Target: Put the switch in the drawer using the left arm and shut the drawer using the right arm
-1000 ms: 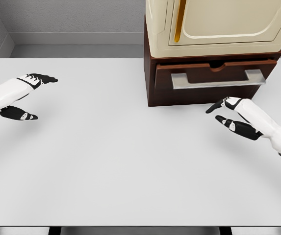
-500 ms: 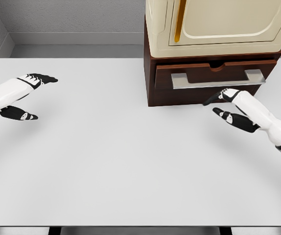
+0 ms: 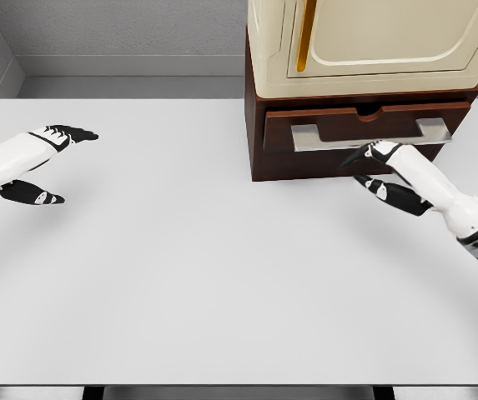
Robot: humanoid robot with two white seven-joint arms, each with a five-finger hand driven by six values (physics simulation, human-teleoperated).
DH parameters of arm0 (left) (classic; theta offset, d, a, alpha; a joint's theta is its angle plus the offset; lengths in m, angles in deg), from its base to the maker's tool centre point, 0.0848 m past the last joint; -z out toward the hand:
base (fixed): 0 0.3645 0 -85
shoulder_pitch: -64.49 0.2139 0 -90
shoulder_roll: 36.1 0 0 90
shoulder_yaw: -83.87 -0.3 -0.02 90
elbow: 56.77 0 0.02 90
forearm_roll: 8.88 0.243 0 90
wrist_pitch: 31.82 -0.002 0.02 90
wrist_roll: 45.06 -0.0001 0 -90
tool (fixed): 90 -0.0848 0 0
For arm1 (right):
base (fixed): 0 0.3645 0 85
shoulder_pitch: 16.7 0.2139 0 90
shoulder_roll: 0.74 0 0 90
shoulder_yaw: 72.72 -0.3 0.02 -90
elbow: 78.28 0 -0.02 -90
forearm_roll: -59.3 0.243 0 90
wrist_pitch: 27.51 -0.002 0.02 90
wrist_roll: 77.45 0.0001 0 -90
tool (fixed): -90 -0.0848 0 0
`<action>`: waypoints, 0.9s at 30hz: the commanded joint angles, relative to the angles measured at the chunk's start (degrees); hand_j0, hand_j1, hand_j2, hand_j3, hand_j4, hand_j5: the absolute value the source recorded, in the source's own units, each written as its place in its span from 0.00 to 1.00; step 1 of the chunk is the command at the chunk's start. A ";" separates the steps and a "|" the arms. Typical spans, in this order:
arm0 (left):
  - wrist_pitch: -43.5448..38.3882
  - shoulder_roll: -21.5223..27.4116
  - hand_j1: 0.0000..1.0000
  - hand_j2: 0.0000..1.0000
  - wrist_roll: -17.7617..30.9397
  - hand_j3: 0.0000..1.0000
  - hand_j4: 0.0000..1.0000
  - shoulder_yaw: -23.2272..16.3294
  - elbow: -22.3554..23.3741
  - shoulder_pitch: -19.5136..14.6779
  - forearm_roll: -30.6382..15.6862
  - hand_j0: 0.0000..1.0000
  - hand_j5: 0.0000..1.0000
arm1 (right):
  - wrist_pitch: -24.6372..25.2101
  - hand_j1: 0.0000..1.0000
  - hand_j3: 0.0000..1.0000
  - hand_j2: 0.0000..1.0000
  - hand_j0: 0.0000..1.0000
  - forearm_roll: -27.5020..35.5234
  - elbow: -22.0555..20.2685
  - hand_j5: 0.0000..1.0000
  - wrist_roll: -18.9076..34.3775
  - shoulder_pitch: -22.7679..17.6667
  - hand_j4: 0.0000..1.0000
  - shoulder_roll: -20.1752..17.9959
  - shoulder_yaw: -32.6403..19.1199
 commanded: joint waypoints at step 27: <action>-0.15 0.05 1.00 1.00 -0.03 1.00 1.00 0.01 0.04 0.00 -0.47 1.00 1.00 | 0.09 0.58 0.58 0.58 0.58 -0.53 3.21 0.58 -0.11 1.06 0.58 -1.36 0.78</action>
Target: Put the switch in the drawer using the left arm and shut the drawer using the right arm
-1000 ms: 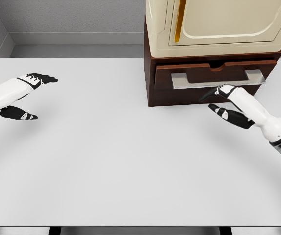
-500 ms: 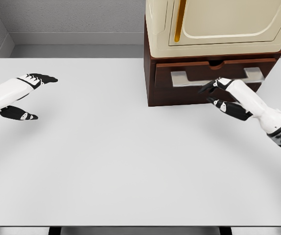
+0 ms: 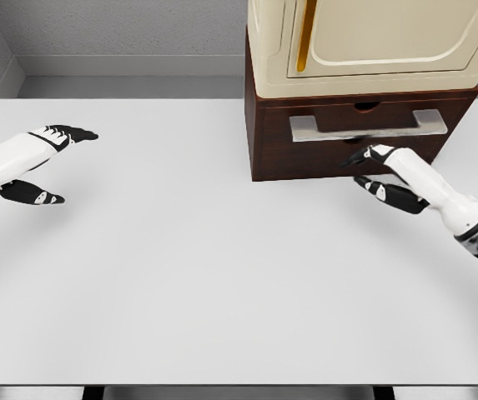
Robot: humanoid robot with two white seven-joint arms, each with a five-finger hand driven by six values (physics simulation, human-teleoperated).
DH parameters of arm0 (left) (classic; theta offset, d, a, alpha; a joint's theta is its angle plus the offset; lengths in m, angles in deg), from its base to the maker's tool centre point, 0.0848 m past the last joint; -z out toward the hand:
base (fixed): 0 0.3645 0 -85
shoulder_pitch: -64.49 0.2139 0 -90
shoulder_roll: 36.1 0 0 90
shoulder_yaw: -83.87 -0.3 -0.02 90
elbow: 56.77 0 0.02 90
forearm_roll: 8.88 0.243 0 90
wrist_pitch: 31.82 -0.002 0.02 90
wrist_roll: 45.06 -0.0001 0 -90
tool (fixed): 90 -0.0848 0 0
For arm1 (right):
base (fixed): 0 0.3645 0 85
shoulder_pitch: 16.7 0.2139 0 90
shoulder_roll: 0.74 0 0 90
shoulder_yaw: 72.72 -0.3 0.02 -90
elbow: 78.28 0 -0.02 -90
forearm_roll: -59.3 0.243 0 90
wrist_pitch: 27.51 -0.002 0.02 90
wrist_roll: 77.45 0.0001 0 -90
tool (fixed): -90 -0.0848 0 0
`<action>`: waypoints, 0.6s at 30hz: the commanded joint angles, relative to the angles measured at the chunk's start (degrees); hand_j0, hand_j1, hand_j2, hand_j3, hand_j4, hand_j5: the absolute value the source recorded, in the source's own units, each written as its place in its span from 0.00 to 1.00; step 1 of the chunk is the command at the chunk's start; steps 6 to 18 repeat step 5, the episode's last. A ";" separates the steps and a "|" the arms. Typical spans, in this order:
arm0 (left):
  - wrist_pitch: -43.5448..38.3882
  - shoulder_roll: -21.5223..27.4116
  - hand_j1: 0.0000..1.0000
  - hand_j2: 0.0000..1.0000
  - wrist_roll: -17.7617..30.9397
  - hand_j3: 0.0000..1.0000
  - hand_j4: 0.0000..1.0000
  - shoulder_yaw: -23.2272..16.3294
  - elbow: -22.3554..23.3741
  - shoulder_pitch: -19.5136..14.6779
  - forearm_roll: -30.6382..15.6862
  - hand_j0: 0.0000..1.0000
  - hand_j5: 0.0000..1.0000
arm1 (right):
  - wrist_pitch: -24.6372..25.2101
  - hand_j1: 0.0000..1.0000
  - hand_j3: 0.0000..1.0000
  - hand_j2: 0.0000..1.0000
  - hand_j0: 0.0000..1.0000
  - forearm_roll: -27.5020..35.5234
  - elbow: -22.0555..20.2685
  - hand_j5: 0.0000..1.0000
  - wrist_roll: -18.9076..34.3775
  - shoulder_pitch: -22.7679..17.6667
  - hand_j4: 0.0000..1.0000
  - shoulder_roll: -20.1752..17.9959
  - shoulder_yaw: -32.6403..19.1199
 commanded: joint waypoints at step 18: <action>-0.15 0.05 1.00 1.00 -0.03 1.00 1.00 -0.02 -0.05 0.00 -0.42 1.00 1.00 | 0.15 0.58 0.58 0.58 0.58 0.98 -7.03 0.58 -0.18 -10.90 0.58 -3.62 -10.56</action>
